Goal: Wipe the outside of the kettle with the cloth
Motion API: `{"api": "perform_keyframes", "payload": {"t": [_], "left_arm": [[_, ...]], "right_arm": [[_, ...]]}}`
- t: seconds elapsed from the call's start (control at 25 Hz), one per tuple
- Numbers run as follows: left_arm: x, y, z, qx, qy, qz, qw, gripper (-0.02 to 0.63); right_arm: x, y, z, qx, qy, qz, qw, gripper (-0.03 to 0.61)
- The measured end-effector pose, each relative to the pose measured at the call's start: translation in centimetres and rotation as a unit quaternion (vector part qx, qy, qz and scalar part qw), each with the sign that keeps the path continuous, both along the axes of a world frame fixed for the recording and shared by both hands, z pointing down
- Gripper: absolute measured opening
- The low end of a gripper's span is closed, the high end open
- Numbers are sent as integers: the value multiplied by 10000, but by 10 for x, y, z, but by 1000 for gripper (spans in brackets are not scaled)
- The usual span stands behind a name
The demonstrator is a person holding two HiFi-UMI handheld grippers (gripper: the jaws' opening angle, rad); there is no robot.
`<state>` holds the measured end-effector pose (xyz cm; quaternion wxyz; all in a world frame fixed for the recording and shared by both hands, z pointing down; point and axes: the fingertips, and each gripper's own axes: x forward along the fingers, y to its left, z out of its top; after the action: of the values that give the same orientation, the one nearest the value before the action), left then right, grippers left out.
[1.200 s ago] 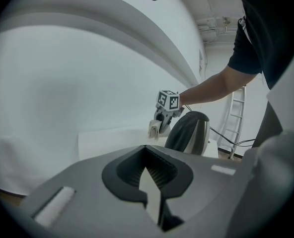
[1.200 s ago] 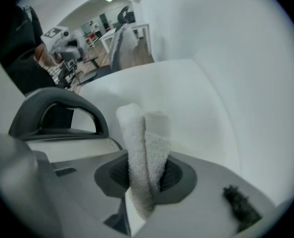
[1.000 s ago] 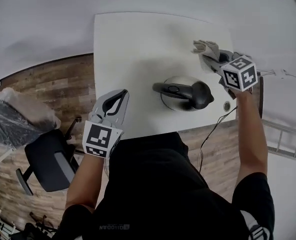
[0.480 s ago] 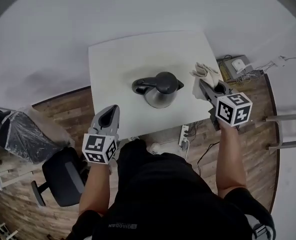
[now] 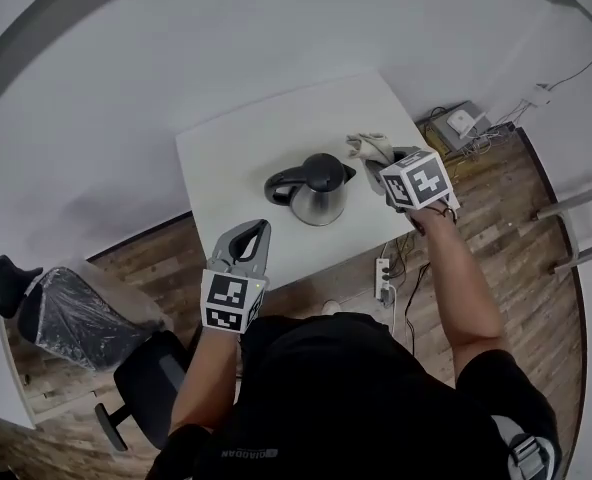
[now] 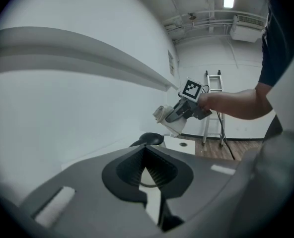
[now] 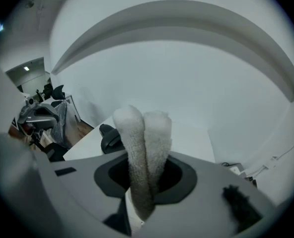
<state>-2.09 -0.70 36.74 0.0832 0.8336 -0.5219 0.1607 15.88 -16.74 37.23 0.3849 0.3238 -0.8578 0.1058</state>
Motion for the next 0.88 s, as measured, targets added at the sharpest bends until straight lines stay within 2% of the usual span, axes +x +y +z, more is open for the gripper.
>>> {"api": "perform_keyframes", "payload": {"t": [0.08, 0.16, 0.32, 0.48, 0.6, 0.76, 0.88], "left_arm": [[-21, -2, 2, 1, -219, 315, 9993, 6], [-44, -4, 6, -33, -270, 571, 9980, 6], [-83, -9, 13, -18, -101, 1014, 9948, 6], [-112, -12, 20, -57, 134, 1385, 9903, 6], [-126, -9, 20, -61, 268, 1562, 9874, 6], [-140, -5, 24, -82, 443, 1676, 9848, 6], [-154, -3, 27, -89, 495, 1731, 9836, 6]], "right_arm": [[-8, -10, 6, -127, 414, 178, 9989, 92], [-22, -15, 12, -285, 613, 348, 9971, 92], [-41, -21, 20, -545, 1033, 697, 9907, 92], [-55, -19, 25, -856, 1950, 827, 9736, 92], [-65, -20, 21, -948, 2316, 936, 9636, 92], [-84, -11, 16, -944, 2629, 922, 9558, 92], [-109, -4, 14, -779, 3078, 591, 9464, 92]]}}
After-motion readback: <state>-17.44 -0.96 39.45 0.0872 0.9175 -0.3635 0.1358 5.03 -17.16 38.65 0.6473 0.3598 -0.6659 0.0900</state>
